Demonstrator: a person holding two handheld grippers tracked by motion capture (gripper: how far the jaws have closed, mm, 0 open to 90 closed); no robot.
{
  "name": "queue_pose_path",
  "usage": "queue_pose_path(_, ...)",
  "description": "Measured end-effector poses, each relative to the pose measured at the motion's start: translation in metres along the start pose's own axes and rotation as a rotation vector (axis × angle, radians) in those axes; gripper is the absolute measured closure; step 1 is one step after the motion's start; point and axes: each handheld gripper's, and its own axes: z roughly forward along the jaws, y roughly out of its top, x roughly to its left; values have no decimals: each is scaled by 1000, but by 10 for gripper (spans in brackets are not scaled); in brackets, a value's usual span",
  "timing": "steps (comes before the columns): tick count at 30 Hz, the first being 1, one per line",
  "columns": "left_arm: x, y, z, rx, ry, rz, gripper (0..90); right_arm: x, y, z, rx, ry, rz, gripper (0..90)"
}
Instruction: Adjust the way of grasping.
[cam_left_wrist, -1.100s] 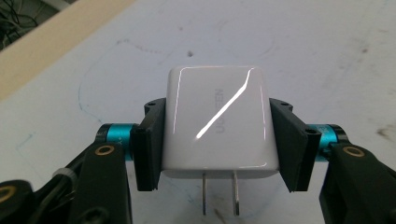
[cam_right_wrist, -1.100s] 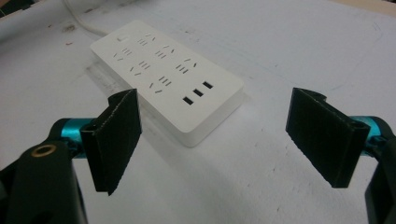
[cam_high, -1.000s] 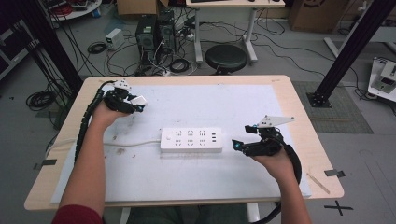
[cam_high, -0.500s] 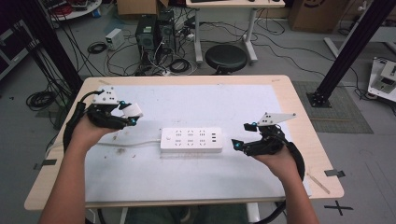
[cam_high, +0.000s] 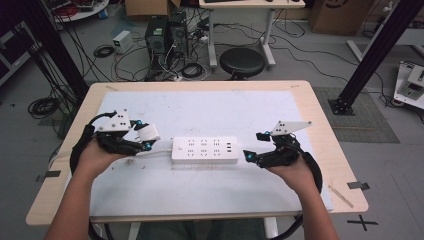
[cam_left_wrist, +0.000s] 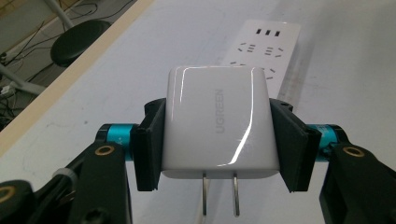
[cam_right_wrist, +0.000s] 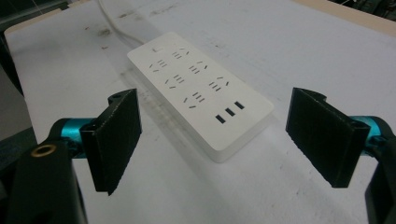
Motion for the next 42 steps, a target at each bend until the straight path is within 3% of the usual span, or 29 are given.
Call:
queue_pose_path(6,-18,6,19,-32,-50,47,425,9,6,13,16,43,-11,186)
queue_pose_path(9,-28,8,29,-48,-81,90,425,12,8,18,20,61,-9,186)
queue_pose_path(17,-50,9,51,-97,-83,123,425,22,9,37,21,141,32,186)
queue_pose_path(20,-56,9,55,-103,-72,136,425,24,8,42,19,161,47,186)
queue_pose_path(33,-109,7,80,-140,34,342,425,35,-2,72,14,308,156,186)
queue_pose_path(42,-128,7,88,-186,62,375,426,42,-9,85,-34,411,214,186)
